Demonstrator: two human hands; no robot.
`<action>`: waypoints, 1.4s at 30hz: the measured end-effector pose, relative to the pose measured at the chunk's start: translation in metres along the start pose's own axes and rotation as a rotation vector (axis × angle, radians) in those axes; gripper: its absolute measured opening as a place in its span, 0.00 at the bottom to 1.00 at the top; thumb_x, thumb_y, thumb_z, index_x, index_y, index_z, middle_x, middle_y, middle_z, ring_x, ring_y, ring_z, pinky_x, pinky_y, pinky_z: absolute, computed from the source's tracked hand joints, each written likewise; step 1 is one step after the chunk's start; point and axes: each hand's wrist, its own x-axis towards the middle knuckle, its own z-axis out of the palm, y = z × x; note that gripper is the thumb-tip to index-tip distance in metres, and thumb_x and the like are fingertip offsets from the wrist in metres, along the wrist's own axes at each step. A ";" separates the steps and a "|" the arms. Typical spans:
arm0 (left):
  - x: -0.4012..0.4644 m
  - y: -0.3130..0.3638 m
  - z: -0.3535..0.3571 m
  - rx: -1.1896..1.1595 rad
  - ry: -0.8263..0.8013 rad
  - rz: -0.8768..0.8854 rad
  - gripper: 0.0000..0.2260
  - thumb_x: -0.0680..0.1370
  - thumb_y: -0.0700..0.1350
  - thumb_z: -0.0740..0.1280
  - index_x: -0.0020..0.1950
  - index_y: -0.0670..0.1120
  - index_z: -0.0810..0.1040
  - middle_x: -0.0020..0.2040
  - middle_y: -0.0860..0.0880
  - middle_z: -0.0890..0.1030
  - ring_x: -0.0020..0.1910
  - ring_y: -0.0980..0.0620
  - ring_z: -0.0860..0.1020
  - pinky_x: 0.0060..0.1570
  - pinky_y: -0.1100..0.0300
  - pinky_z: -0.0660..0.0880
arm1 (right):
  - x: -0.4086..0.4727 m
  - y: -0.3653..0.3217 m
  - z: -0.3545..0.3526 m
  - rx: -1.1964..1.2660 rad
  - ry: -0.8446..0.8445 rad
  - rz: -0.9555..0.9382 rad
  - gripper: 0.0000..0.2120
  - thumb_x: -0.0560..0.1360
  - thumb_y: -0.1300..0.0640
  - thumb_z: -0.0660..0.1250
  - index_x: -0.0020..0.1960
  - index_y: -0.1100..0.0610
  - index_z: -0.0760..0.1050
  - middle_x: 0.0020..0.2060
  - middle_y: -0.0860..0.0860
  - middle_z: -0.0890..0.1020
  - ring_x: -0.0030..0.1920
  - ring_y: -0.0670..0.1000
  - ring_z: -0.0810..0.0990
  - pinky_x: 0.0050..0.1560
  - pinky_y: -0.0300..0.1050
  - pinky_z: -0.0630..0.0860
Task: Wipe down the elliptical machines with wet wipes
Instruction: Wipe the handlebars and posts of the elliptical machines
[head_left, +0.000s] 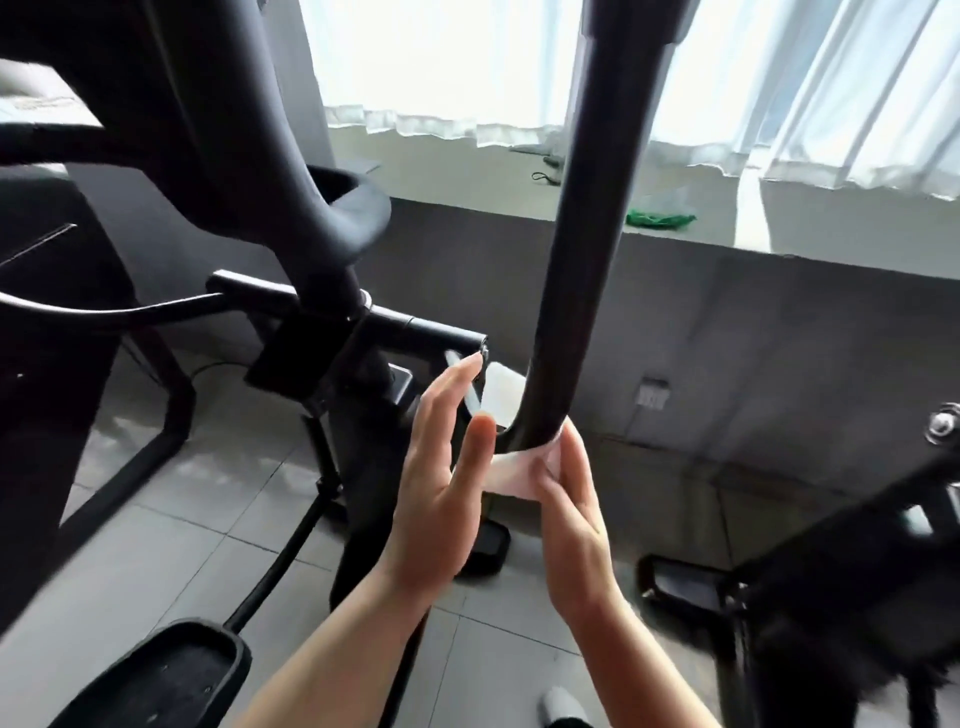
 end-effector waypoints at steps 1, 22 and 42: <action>0.000 0.003 -0.002 -0.014 -0.026 -0.007 0.26 0.76 0.71 0.54 0.72 0.63 0.64 0.72 0.67 0.66 0.74 0.63 0.62 0.70 0.70 0.60 | -0.004 -0.001 0.005 -0.013 0.014 0.008 0.23 0.78 0.59 0.57 0.74 0.53 0.66 0.69 0.49 0.74 0.71 0.49 0.70 0.72 0.51 0.64; 0.021 0.026 -0.012 -0.257 -0.113 0.046 0.39 0.68 0.80 0.51 0.74 0.62 0.60 0.76 0.61 0.64 0.73 0.65 0.62 0.66 0.74 0.60 | 0.062 -0.064 0.038 -0.961 0.421 -0.833 0.23 0.83 0.62 0.53 0.76 0.64 0.52 0.76 0.63 0.56 0.78 0.58 0.56 0.75 0.51 0.62; 0.029 0.040 -0.047 0.262 0.173 0.531 0.11 0.79 0.50 0.64 0.52 0.46 0.82 0.55 0.51 0.80 0.56 0.53 0.78 0.59 0.60 0.73 | 0.092 -0.134 0.013 -1.632 0.276 -1.184 0.18 0.80 0.59 0.61 0.67 0.65 0.74 0.68 0.59 0.75 0.69 0.58 0.71 0.77 0.48 0.55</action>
